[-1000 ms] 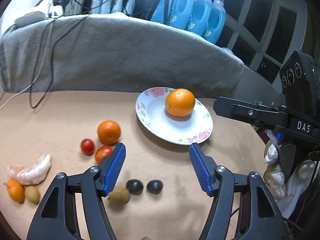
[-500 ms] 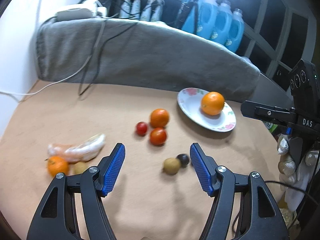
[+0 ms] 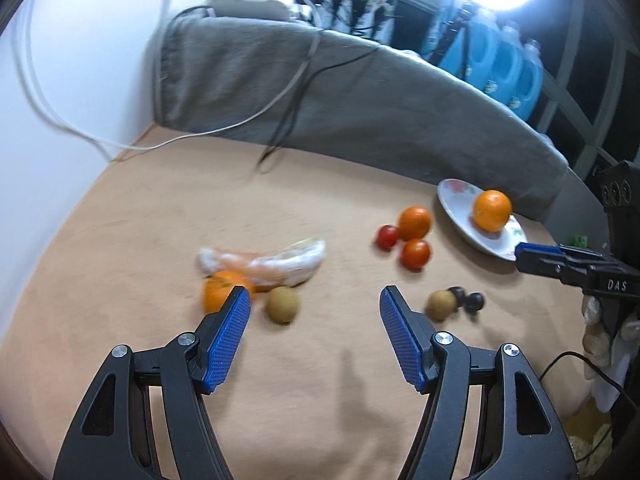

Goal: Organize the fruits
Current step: 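Move the left gripper to the small mandarin while the right gripper grasps a dark plum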

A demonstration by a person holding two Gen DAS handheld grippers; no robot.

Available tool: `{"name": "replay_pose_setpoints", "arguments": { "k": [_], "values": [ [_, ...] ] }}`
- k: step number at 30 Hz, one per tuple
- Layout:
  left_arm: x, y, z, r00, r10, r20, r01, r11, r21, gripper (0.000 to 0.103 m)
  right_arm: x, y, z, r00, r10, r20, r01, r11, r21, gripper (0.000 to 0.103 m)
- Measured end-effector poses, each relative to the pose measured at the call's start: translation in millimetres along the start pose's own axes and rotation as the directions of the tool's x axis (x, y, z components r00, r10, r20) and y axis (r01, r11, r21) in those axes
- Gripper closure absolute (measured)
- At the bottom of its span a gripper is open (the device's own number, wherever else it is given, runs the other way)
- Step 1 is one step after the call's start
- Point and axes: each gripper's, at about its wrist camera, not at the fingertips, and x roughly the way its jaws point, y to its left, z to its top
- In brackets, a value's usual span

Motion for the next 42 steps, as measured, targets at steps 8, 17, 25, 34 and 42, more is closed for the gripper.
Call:
{"name": "replay_pose_setpoints", "arguments": {
  "k": [8,17,25,34,42],
  "values": [
    [-3,33,-7,0.999,0.051,-0.002,-0.051,0.997,-0.066,0.036,29,6,-2,0.994,-0.023,-0.106,0.019,0.999,-0.044,0.059],
    [5,52,-10,0.998,0.054,-0.022,-0.056,0.993,-0.106,0.038,47,-2,-13,0.982,-0.056,-0.182,0.049,0.998,-0.042,0.062],
    [21,60,-6,0.999,0.016,-0.05,-0.023,0.99,-0.137,0.042,50,-4,-19,0.977,-0.062,-0.205,0.054,0.998,-0.044,0.063],
    [32,60,-5,0.997,0.015,-0.077,-0.025,0.992,-0.126,0.047,56,-8,-21,0.971,-0.069,-0.228,0.06,0.997,-0.05,0.069],
    [38,59,-4,0.996,0.025,-0.091,-0.035,0.993,-0.112,0.053,60,-13,-23,0.967,-0.079,-0.24,0.07,0.996,-0.048,0.074]
  ]
}}
